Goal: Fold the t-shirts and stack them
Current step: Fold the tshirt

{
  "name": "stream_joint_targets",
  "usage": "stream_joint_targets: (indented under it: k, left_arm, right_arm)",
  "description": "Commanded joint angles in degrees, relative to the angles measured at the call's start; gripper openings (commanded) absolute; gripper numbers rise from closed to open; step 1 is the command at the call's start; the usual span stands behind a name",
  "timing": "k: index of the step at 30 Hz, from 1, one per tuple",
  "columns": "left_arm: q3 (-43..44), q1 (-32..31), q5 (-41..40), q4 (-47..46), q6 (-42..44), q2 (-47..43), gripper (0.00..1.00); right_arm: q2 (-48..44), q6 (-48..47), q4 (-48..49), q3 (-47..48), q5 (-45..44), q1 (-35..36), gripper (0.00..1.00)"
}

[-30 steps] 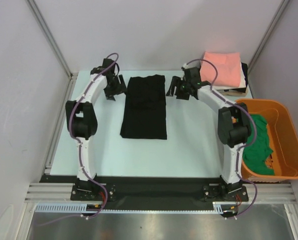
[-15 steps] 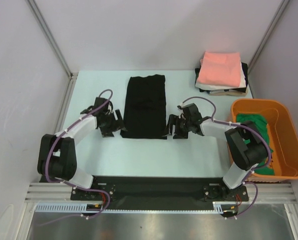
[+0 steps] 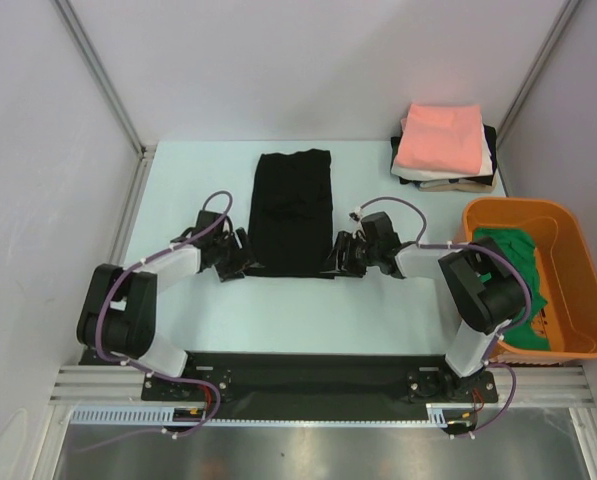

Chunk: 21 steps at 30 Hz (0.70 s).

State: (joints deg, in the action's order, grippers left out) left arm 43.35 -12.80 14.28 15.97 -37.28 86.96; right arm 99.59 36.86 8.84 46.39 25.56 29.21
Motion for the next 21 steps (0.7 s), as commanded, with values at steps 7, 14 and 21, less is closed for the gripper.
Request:
stream_joint_targets:
  k: [7,14,21]
  left_arm:
    - [-2.0,-2.7,-0.5,-7.5,-2.7,1.1,0.25]
    - [-0.8,-5.9,-3.4,-1.8,-1.5,-2.7,0.0]
    - [-5.3,-12.9,-7.0,8.3,-3.1,-15.5,0.0]
  right_arm:
    - [2.7,0.7,3.1,-1.7,0.7,0.1,0.24]
    - [-1.5,0.3,2.9,-4.2,1.6,0.0,0.0]
    - [-15.0,-1.4,-6.9,-11.0,-2.1,2.6,0.0]
